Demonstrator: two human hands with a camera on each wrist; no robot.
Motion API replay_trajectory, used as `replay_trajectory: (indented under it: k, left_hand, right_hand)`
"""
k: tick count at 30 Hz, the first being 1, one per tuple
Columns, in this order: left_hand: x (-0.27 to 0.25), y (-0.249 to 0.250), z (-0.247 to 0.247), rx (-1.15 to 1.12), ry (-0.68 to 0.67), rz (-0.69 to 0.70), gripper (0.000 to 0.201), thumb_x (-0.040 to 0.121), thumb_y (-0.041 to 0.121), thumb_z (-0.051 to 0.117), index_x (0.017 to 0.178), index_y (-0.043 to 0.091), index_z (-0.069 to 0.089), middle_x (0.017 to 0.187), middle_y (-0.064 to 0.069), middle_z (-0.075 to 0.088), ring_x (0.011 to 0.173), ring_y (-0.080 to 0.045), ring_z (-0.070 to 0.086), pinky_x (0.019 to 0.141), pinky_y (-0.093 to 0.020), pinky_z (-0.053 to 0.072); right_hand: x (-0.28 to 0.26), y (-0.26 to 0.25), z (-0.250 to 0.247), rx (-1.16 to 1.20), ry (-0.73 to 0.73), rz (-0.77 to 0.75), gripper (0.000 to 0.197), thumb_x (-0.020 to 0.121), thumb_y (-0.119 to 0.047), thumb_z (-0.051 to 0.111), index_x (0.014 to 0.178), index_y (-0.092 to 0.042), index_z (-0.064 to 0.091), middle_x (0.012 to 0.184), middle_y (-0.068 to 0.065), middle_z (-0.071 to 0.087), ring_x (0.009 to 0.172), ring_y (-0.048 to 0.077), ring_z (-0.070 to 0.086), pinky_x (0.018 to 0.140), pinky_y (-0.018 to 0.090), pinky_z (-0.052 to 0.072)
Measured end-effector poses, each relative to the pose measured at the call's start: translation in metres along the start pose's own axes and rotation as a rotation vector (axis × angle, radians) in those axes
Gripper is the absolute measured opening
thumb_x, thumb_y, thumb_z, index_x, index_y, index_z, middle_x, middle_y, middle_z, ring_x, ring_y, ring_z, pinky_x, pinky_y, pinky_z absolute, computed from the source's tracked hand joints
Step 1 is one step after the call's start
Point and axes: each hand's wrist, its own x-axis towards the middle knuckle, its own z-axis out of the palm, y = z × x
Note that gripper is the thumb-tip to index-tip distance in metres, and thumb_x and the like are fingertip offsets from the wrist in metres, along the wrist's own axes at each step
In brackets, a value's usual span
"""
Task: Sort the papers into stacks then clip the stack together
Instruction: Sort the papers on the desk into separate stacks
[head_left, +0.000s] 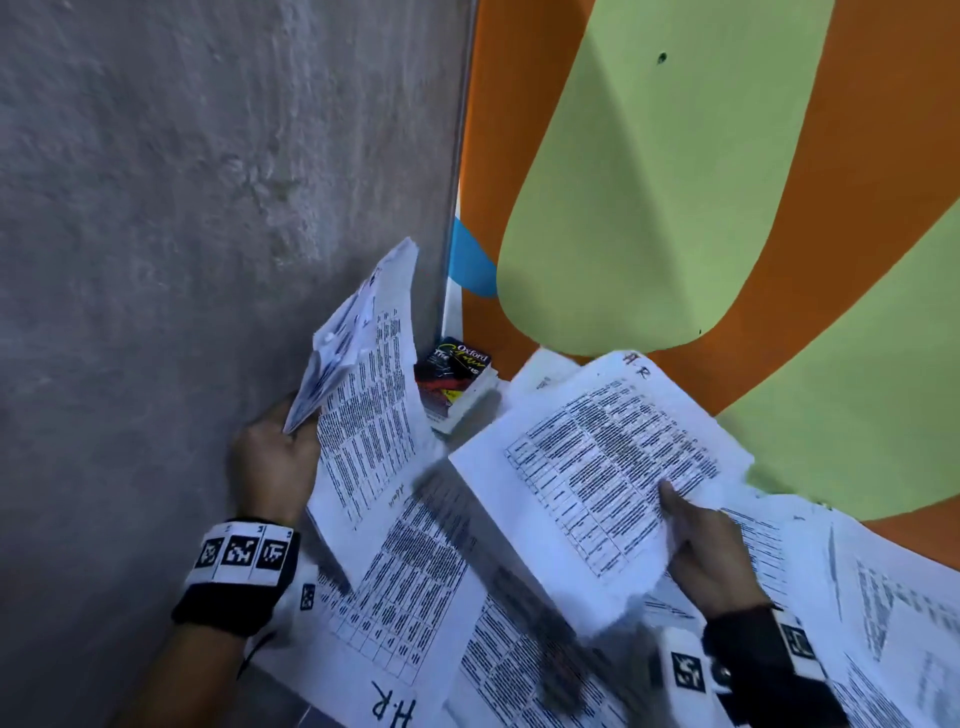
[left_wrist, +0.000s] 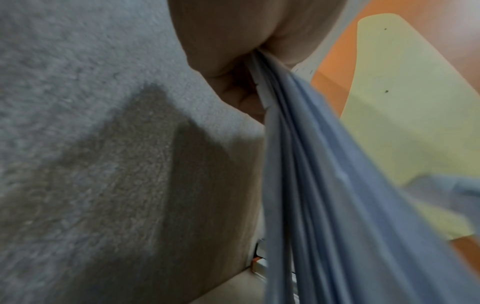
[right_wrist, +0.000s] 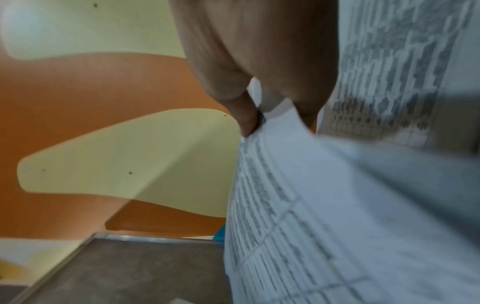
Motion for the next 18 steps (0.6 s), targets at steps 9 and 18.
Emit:
replay_trajectory:
  k: [9,18]
  left_hand:
    - [-0.001,-0.004,-0.017,0.079,0.042,0.096,0.014,0.083,0.001,0.062,0.08,-0.012,0.067,0.05,-0.014,0.05,0.048,-0.026,0.051,0.054,-0.034,0.042]
    - [-0.005,-0.008,-0.03,0.167,0.088,0.191,0.018,0.08,0.001,0.059,0.074,-0.014,0.065,0.05,-0.03,0.058,0.044,-0.029,0.057,0.058,-0.031,0.039]
  right_hand:
    - [-0.008,0.081,0.06,-0.128,-0.106,0.383,0.036,0.061,-0.015,0.085,0.081,0.0,0.06,0.089,0.021,0.062,0.076,0.03,0.061,0.072,0.038,0.052]
    - [-0.006,0.088,0.114,-0.292,-0.008,0.405,0.022,0.072,0.003,0.072,0.057,-0.003,0.058,0.062,0.011,0.049,0.052,0.02,0.041,0.051,0.03,0.031]
